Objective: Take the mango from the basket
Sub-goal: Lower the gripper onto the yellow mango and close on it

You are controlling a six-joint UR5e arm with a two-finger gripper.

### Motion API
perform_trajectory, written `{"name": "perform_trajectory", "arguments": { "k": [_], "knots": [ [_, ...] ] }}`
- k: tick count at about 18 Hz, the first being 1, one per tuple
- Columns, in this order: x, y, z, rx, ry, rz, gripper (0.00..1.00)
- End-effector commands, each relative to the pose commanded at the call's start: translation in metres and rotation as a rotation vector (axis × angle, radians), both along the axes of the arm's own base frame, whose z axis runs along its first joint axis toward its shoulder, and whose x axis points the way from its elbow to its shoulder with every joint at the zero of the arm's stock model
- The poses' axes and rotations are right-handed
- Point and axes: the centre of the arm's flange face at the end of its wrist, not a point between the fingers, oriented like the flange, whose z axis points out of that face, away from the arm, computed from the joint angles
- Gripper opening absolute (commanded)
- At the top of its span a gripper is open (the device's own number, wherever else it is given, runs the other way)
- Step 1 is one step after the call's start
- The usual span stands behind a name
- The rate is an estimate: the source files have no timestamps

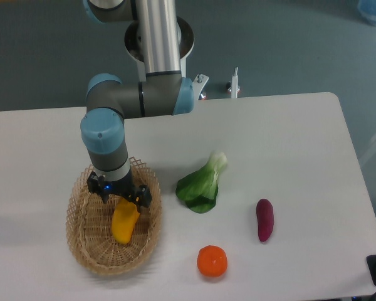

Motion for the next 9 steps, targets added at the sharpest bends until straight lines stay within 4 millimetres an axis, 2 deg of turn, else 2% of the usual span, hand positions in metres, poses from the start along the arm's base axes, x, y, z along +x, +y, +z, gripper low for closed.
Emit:
{"name": "perform_trajectory", "arguments": {
  "k": [6, 8, 9],
  "knots": [
    [-0.0012, 0.0021, -0.0071, -0.01, -0.005, -0.003, 1.0],
    [-0.0012, 0.0022, -0.008, -0.011, -0.006, -0.003, 0.94],
    [-0.0012, 0.0022, -0.008, -0.011, -0.006, -0.003, 0.87]
  ]
}}
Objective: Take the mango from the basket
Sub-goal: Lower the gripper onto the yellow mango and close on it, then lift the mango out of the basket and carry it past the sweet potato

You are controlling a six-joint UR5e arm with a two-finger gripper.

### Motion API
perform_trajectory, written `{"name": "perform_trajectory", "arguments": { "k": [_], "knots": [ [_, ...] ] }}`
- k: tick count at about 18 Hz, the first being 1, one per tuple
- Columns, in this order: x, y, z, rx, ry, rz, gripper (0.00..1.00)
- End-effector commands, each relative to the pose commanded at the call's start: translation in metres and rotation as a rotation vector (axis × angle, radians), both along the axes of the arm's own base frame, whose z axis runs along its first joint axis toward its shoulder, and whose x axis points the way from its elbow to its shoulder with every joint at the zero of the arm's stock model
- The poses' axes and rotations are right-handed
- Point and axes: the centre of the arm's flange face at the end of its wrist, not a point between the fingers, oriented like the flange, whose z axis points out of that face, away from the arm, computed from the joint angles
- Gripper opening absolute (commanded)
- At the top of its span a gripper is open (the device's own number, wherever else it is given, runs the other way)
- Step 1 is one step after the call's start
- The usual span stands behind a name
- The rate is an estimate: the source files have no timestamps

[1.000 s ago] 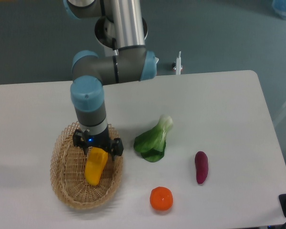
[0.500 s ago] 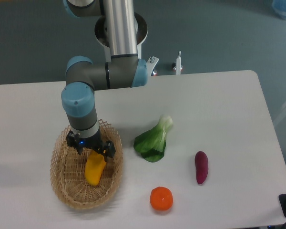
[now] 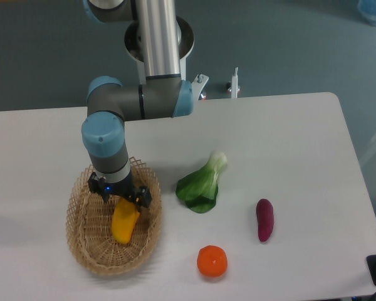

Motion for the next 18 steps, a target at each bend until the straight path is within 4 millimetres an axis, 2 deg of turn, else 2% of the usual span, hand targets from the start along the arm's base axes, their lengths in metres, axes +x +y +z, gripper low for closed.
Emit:
{"name": "perform_trajectory", "arguments": {
  "k": [2, 5, 6, 9, 14, 18],
  "knots": [
    [-0.001, 0.0, 0.003, 0.004, 0.002, 0.002, 0.69],
    [-0.002, 0.0, 0.005, 0.009, 0.005, 0.003, 0.64],
    [-0.002, 0.0, 0.005, 0.008, 0.005, 0.003, 0.59],
    [-0.006, -0.001, 0.013, 0.021, 0.012, 0.008, 0.58],
    [-0.036, -0.011, 0.072, 0.108, 0.059, 0.049, 0.58],
    [-0.069, -0.011, 0.117, 0.166, 0.115, 0.047, 0.58]
  ]
}}
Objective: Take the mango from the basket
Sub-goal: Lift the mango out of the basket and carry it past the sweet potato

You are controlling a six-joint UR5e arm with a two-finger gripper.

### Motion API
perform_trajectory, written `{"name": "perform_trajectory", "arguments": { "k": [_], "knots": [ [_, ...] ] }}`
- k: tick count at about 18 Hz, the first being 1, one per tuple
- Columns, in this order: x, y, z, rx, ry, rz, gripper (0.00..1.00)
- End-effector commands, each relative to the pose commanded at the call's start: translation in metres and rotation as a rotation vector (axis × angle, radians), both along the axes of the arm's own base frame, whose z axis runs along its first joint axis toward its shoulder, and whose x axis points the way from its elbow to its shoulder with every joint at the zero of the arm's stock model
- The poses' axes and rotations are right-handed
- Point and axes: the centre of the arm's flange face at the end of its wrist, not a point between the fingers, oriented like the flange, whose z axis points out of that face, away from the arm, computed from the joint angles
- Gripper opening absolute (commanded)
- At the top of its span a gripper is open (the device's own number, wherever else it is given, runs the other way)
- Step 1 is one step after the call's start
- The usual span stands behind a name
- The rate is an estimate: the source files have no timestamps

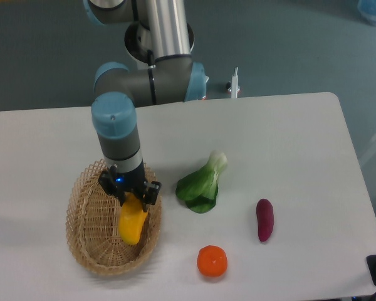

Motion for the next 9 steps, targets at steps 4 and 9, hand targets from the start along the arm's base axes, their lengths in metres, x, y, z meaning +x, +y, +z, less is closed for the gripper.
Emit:
{"name": "perform_trajectory", "arguments": {
  "k": [4, 9],
  "knots": [
    [-0.039, -0.015, 0.021, 0.018, 0.041, 0.001, 0.58],
    [-0.124, -0.069, 0.051, -0.067, 0.039, -0.017, 0.58]
  ]
}}
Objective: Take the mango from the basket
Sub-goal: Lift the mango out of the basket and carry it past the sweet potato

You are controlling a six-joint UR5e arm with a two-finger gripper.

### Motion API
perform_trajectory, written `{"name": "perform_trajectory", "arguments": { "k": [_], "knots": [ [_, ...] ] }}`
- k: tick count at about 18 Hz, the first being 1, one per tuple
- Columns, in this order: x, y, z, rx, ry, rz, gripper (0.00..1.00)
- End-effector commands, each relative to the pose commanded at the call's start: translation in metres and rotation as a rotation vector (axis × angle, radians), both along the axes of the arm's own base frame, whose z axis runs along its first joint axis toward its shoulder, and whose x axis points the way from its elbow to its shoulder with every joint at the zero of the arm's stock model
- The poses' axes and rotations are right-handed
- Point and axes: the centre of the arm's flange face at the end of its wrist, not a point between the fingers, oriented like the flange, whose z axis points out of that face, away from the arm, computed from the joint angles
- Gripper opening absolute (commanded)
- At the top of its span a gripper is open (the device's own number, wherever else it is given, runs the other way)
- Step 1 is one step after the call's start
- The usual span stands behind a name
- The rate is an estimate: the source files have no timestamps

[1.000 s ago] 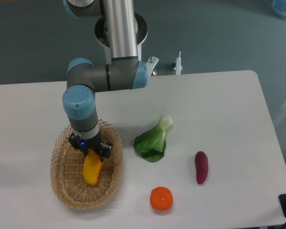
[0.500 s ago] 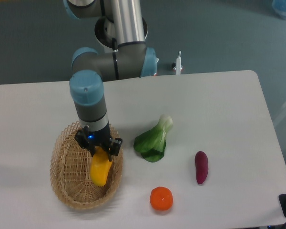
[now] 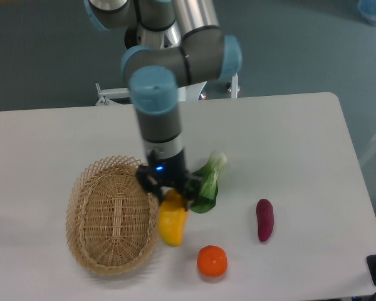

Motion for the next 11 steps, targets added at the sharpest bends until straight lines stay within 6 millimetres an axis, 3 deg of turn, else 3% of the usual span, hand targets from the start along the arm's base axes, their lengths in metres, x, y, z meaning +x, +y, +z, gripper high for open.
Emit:
{"name": "perform_trajectory", "arguments": {
  "k": [4, 6, 11],
  "knots": [
    [-0.068, -0.054, 0.013, -0.066, -0.008, -0.041, 0.58],
    [-0.105, -0.092, 0.015, -0.071, 0.0, -0.064, 0.58],
    [-0.154, -0.149, 0.015, -0.094, 0.023, -0.11, 0.58]
  ]
}}
